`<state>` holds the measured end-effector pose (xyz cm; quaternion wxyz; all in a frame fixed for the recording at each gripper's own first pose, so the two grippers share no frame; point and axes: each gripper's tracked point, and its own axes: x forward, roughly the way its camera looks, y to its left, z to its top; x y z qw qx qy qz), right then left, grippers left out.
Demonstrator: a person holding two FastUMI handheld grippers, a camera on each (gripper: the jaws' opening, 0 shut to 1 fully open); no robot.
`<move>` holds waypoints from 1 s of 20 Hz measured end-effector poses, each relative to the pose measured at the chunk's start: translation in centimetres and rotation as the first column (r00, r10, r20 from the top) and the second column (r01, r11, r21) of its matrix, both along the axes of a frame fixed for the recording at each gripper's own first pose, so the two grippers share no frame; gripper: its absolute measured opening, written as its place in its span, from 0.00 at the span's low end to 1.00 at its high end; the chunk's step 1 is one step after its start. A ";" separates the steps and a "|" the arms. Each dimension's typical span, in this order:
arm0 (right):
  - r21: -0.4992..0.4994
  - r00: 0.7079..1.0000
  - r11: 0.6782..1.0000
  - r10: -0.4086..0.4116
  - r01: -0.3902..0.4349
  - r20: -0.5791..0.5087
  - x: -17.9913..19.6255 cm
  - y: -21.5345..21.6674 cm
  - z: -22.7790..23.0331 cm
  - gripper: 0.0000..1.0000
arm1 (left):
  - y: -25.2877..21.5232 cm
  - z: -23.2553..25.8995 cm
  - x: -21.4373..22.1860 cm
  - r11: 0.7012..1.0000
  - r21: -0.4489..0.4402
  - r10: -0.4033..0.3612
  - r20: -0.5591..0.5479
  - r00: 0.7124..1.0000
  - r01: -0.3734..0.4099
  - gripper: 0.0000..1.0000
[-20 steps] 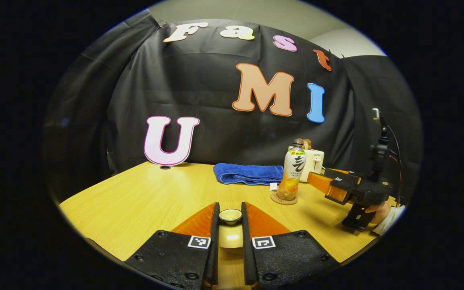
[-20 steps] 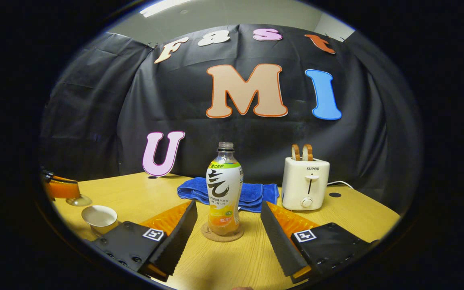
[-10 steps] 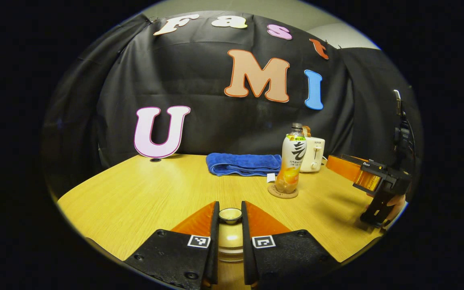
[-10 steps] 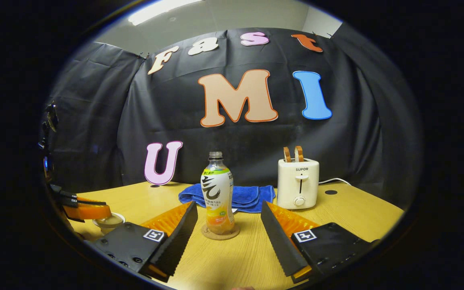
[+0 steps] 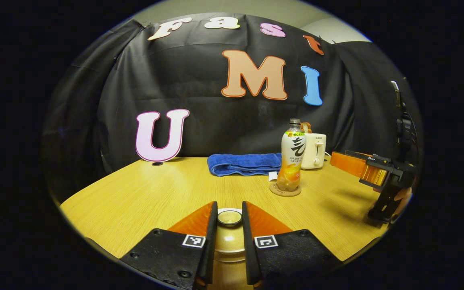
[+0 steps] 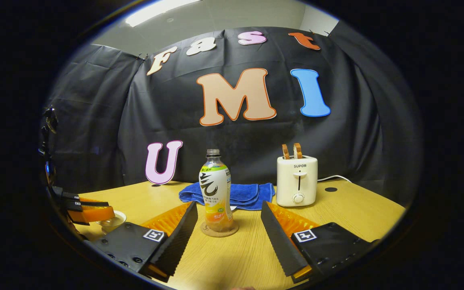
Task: Open the teacup lid with one hand, grasp the water bottle and pour water into the teacup with the other hand; after pouring, place the water bottle on the coaster and then close the teacup lid.
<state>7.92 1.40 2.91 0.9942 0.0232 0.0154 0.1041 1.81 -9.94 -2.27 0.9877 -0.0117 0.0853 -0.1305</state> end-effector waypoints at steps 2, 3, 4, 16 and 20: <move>0.011 1.000 1.000 0.010 -0.010 0.002 -0.4 0.3 0.4 0.96 | 0.0 0.6 -0.2 1.000 -0.002 0.012 0.019 1.000 -0.012 0.46; 0.018 1.000 1.000 0.013 -0.013 0.004 -0.8 0.4 0.6 0.96 | 0.1 1.0 -0.2 1.000 0.001 0.022 0.030 0.999 -0.022 0.71; 0.025 1.000 1.000 0.017 -0.018 0.007 -1.1 0.5 1.0 0.95 | 0.3 1.3 -0.3 0.999 0.007 0.031 0.040 0.999 -0.031 0.81; -0.027 0.998 0.998 -0.058 0.058 0.029 -7.9 -0.6 1.7 0.99 | 0.6 5.4 -3.1 0.996 0.020 0.081 0.174 0.981 -0.086 0.96; -0.035 0.998 0.998 -0.056 0.057 0.028 -9.4 0.0 1.2 0.96 | 0.8 5.6 -4.0 0.996 0.016 0.080 0.181 0.980 -0.084 0.95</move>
